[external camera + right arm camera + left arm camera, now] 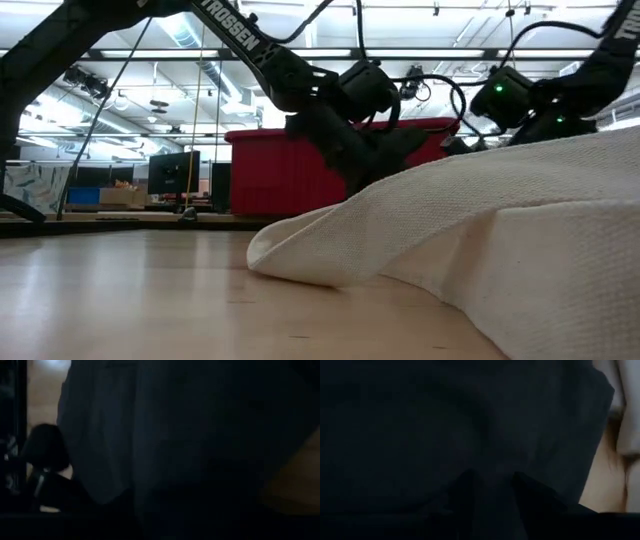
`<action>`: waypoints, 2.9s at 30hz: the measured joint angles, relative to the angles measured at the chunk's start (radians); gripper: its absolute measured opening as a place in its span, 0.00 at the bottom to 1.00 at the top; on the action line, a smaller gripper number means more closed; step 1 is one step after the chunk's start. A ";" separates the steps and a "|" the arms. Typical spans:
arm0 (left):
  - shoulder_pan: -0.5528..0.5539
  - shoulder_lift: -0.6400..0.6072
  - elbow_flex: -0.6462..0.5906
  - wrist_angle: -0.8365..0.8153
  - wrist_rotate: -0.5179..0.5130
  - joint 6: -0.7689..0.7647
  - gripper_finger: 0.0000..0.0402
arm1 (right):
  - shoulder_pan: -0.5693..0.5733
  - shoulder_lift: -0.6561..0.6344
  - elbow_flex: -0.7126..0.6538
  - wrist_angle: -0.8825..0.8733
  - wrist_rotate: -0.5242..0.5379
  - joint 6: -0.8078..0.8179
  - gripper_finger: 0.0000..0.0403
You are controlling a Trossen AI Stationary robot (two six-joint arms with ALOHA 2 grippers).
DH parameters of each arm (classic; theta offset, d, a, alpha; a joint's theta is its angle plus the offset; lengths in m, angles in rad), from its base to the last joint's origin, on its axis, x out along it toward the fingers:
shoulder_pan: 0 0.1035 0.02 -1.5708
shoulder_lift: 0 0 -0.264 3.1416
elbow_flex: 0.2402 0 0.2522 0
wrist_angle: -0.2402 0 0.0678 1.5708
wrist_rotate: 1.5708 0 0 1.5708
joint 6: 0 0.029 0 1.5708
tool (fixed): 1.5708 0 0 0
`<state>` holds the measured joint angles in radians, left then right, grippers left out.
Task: Fold laundry
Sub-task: Put the dark blue shirt into the red organizer bin, then return to Home Position
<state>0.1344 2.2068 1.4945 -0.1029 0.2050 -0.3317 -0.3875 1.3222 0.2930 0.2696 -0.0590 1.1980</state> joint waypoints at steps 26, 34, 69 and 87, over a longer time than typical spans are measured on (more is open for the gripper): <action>0.082 -0.762 0.002 -0.444 -0.273 0.238 0.36 | -0.321 0.082 1.056 -0.347 -0.266 -0.833 0.09; 0.056 -0.792 0.003 -0.479 -0.273 0.223 0.36 | -0.522 0.368 1.362 -0.353 -0.353 -0.896 0.09; 0.183 -0.917 0.004 -0.679 -0.254 0.339 0.36 | -0.764 0.690 1.591 -0.766 -0.230 -1.154 0.51; 0.321 -1.076 -0.032 -0.610 -0.251 0.404 0.36 | -0.890 0.671 2.007 -1.333 -0.375 -1.175 0.88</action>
<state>0.4557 1.1307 1.4626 -0.7131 -0.0457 0.0718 -1.2774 1.9930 2.2997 -1.0638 -0.4336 0.0233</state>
